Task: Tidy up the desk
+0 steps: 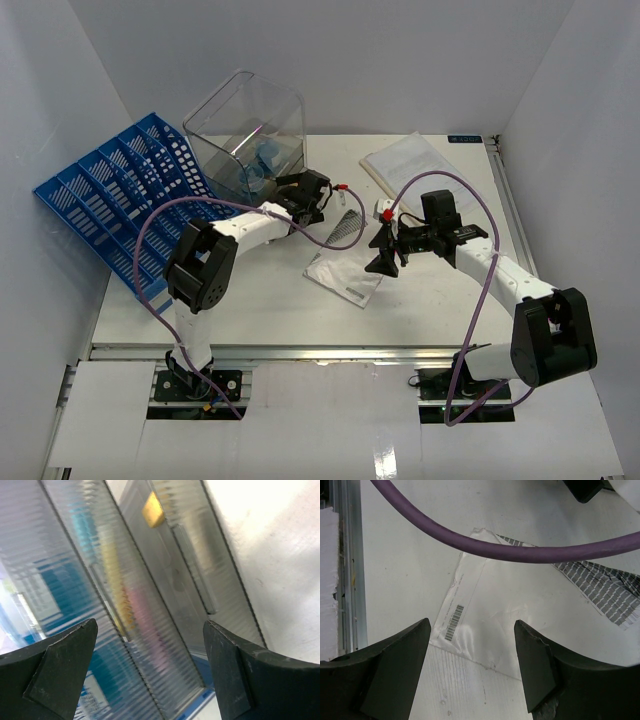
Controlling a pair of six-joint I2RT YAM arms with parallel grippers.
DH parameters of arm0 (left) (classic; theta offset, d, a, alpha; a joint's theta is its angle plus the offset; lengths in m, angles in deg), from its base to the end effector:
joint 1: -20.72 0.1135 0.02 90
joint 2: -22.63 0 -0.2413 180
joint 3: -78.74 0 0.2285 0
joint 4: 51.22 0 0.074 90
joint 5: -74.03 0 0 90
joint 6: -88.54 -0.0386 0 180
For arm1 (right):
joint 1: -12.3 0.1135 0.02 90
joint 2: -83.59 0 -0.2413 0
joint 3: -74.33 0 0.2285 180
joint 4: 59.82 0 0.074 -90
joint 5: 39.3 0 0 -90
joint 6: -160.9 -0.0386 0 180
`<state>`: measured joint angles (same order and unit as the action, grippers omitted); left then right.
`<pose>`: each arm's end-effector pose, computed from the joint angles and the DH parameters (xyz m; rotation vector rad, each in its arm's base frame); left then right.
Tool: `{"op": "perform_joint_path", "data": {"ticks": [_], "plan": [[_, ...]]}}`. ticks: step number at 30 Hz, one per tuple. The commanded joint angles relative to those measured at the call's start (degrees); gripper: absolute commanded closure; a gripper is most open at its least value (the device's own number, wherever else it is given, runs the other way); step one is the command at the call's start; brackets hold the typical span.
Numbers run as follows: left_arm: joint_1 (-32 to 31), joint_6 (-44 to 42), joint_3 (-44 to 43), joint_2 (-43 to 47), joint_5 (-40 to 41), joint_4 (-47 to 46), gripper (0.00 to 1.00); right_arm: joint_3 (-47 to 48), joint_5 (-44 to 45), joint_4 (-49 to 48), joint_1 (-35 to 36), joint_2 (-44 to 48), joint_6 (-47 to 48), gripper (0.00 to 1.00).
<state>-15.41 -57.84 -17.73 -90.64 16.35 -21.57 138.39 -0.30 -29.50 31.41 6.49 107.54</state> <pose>0.3413 -0.2236 0.1919 1.5169 1.8303 0.8394 0.2360 0.1135 0.2297 -1.3530 1.6417 0.8455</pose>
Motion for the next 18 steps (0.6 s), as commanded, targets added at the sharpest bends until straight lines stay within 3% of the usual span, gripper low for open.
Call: {"op": "perform_joint_path", "data": {"ticks": [1,7,12,15,18], "plan": [[0.8,2.3,1.3,2.2,2.2,0.7,0.02,-0.1,-1.4,-0.4,-0.3,0.4,0.7,0.26],[-1.5,6.2,-0.7,3.8,1.4,0.9,0.02,-0.1,-1.2,-0.4,-0.3,0.5,0.6,0.26],[-5.1,20.7,-5.0,5.6,0.3,2.3,0.02,-0.1,-0.4,-0.2,-0.3,1.0,0.8,0.26],[-5.4,32.8,-9.9,5.8,-3.3,9.9,0.02,-0.1,-0.2,-0.3,-0.5,1.6,0.9,0.26],[-5.4,44.1,-12.1,5.1,-7.7,16.8,0.22,-0.2,-0.1,-0.2,-1.3,2.2,0.9,0.26]]}}
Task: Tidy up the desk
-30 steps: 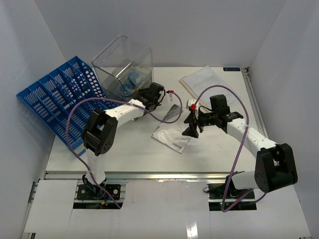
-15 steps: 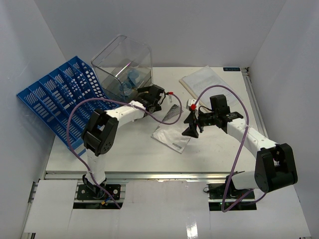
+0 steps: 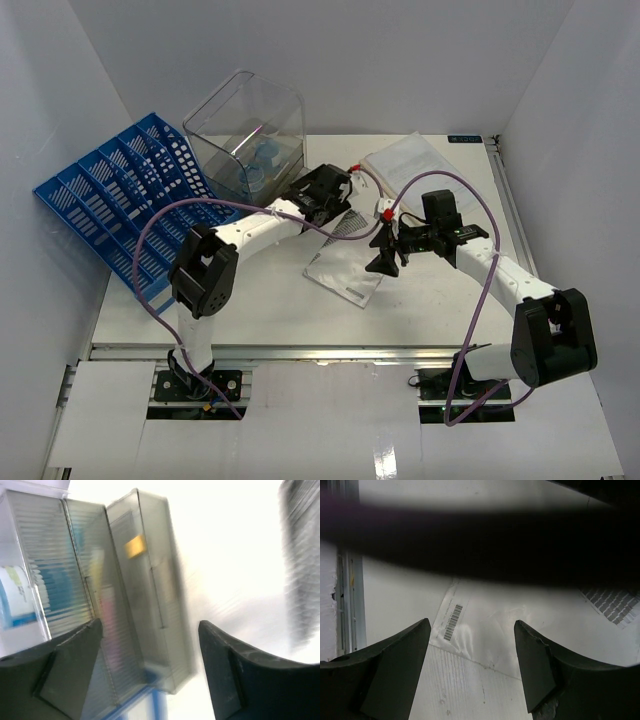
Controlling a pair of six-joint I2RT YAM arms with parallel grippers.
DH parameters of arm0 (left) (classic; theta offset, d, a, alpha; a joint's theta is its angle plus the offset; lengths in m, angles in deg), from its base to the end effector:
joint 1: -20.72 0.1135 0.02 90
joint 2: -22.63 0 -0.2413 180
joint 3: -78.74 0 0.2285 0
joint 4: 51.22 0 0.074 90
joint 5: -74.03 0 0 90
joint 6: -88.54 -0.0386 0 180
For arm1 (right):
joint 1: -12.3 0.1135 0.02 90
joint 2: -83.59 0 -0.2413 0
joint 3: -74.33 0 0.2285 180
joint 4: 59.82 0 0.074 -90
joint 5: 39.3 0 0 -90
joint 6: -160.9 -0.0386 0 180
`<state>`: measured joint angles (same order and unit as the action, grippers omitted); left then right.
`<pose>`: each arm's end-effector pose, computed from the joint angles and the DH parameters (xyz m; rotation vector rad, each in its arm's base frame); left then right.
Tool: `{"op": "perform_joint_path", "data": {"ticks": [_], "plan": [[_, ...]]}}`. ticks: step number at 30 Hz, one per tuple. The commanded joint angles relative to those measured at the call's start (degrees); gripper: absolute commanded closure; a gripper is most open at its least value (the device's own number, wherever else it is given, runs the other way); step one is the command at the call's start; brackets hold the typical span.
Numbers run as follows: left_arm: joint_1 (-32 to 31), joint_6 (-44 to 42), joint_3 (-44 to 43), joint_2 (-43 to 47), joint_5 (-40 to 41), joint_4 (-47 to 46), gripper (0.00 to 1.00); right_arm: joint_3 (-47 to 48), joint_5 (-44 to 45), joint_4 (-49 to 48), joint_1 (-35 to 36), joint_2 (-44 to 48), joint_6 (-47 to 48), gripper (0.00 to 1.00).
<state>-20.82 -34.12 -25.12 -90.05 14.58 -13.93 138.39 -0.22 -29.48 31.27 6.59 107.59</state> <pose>0.3223 -0.2593 0.2238 1.1786 1.9756 0.5513 0.2361 0.1129 0.2300 -1.3511 1.6420 0.8413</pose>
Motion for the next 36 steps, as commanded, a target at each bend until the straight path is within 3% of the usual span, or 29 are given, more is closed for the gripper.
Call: {"op": "perform_joint_path", "data": {"ticks": [1,5,7,13,17,22,24,26,27,28,29,36], "plan": [[0.1,22.4,-4.6,4.5,-7.4,9.9,0.30,-0.2,-0.3,-0.3,-1.2,2.2,0.8,0.26],[0.8,30.3,0.8,4.9,-12.6,9.8,0.78,-0.2,-0.8,-0.2,-2.5,2.6,0.8,0.26],[1.1,32.5,2.4,4.2,-14.2,9.6,0.86,-0.4,-1.0,-0.1,-2.9,2.8,0.7,0.26],[2.1,37.9,2.8,-0.1,-16.3,7.4,0.86,-0.5,-1.4,0.0,-4.1,3.3,0.7,0.26],[3.6,38.7,1.3,-3.8,-12.4,6.2,0.84,-0.7,-1.8,0.0,-5.0,3.6,0.9,0.26],[5.7,37.1,0.2,-7.0,-4.4,4.3,0.75,-0.8,-2.3,0.1,-5.7,3.6,1.0,0.26],[7.1,36.1,-0.6,-8.5,-1.3,3.7,0.66,-0.8,-2.5,0.2,-5.9,3.6,1.1,0.26],[8.4,35.4,-2.0,-9.6,0.6,3.7,0.48,-0.9,-2.7,0.3,-6.0,3.6,1.1,0.26],[8.7,34.7,-3.0,-10.0,1.1,3.7,0.32,-0.9,-2.7,0.3,-6.1,3.7,1.0,0.26],[9.1,34.2,-3.6,-10.2,1.9,3.7,0.10,-0.9,-2.8,0.3,-6.1,3.7,1.1,0.26],[9.1,33.3,-4.1,-10.5,2.9,3.5,0.04,-0.9,-2.8,0.3,-6.2,3.7,1.1,0.26],[9.4,28.6,-7.5,-10.9,5.3,3.5,0.02,-0.7,-2.9,0.4,-6.5,3.4,1.1,0.26]]}}
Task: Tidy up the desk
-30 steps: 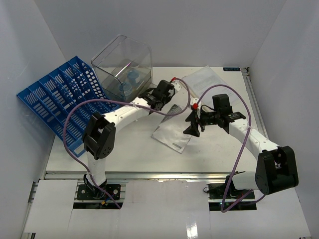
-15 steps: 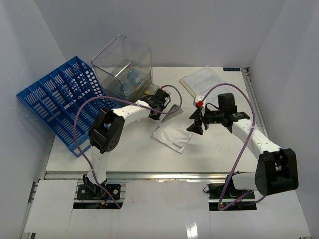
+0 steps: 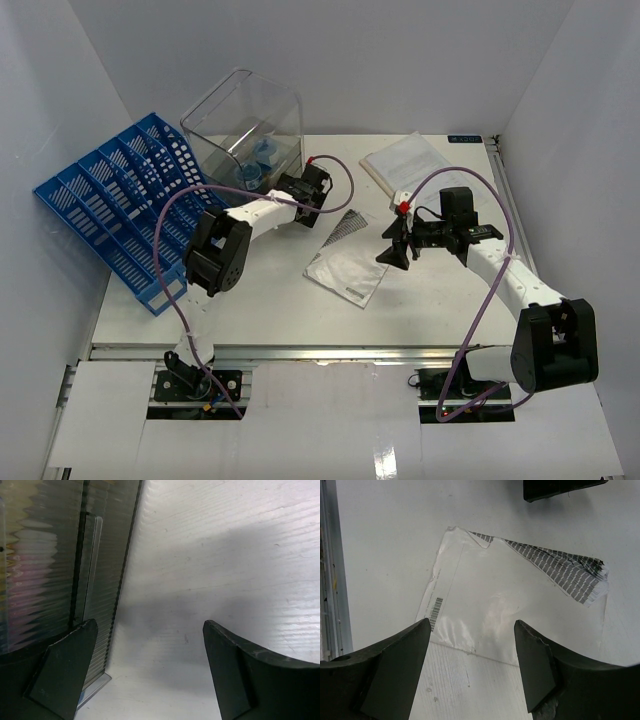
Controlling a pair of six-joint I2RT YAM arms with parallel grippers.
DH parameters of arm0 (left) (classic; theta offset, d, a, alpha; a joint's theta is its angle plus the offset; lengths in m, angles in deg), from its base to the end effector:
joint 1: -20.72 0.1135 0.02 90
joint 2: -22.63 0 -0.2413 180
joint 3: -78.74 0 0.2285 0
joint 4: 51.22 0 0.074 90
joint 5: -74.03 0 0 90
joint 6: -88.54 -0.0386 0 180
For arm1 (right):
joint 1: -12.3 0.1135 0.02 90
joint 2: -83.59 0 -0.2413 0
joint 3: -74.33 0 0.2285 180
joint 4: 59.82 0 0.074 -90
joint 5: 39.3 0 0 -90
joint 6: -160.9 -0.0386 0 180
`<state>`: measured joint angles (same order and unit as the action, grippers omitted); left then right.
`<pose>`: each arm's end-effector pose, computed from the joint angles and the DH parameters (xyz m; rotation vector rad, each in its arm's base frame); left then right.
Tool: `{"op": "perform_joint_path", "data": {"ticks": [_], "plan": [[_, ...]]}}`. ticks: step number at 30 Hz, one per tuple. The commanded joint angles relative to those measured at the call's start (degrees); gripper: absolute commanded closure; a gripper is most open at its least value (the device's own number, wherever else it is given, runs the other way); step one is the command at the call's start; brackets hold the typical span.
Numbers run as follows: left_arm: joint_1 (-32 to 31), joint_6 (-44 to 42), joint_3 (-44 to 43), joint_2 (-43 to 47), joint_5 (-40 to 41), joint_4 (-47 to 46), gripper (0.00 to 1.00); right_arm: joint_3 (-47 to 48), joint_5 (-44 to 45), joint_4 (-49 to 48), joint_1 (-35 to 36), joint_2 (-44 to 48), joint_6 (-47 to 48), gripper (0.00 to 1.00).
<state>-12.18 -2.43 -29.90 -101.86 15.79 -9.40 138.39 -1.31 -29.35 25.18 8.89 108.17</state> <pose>0.3751 -0.2184 0.1597 0.5133 2.3698 0.4683 0.2414 0.0864 0.2398 -1.2649 1.6438 0.7711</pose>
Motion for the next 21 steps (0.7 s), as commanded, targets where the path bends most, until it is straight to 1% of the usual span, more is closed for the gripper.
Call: {"op": "perform_joint_path", "data": {"ticks": [1,5,6,10,11,12,13,14,15,16,19,21], "plan": [[0.7,-3.0,-2.6,1.2,3.3,-0.9,0.02,-0.7,-1.7,0.2,-0.4,1.1,0.5,0.26],[0.6,-0.4,0.1,4.7,-3.2,-1.0,0.02,-0.6,-0.3,0.4,-0.6,1.3,1.1,0.26],[0.5,0.4,1.1,7.0,-5.6,-1.1,0.02,-0.4,0.4,0.6,-0.6,1.4,1.6,0.26],[0.2,6.8,7.4,15.3,-18.8,-1.6,0.05,0.9,4.2,2.9,-0.7,0.9,5.3,0.22],[0.2,8.8,10.6,19.3,-23.7,-2.7,0.05,1.4,5.2,3.7,-0.8,0.1,6.7,0.20],[0.2,10.6,14.0,23.2,-27.7,-4.4,0.05,2.3,5.9,5.1,-0.7,-1.1,7.8,0.16],[0.2,11.3,15.4,26.5,-29.4,-5.9,0.05,3.3,6.1,6.4,-0.7,-2.3,8.3,0.15],[0.2,13.5,17.8,30.2,-33.0,-7.6,0.04,4.7,6.2,7.8,-0.8,-4.1,9.2,0.12],[0.3,16.4,22.1,34.0,-37.8,-9.3,0.04,6.3,6.2,9.3,-0.8,-6.2,10.6,0.10],[0.3,18.1,26.4,36.6,-39.7,-11.0,0.03,8.0,6.0,10.6,-0.8,-7.8,11.3,0.10],[0.4,22.6,35.3,44.6,-45.9,-15.8,0.02,14.0,5.3,13.6,-0.7,-14.4,12.5,0.10],[0.4,24.1,40.3,48.1,-49.7,-17.8,0.02,16.9,4.6,14.9,-0.7,-17.1,12.7,0.10]]}}
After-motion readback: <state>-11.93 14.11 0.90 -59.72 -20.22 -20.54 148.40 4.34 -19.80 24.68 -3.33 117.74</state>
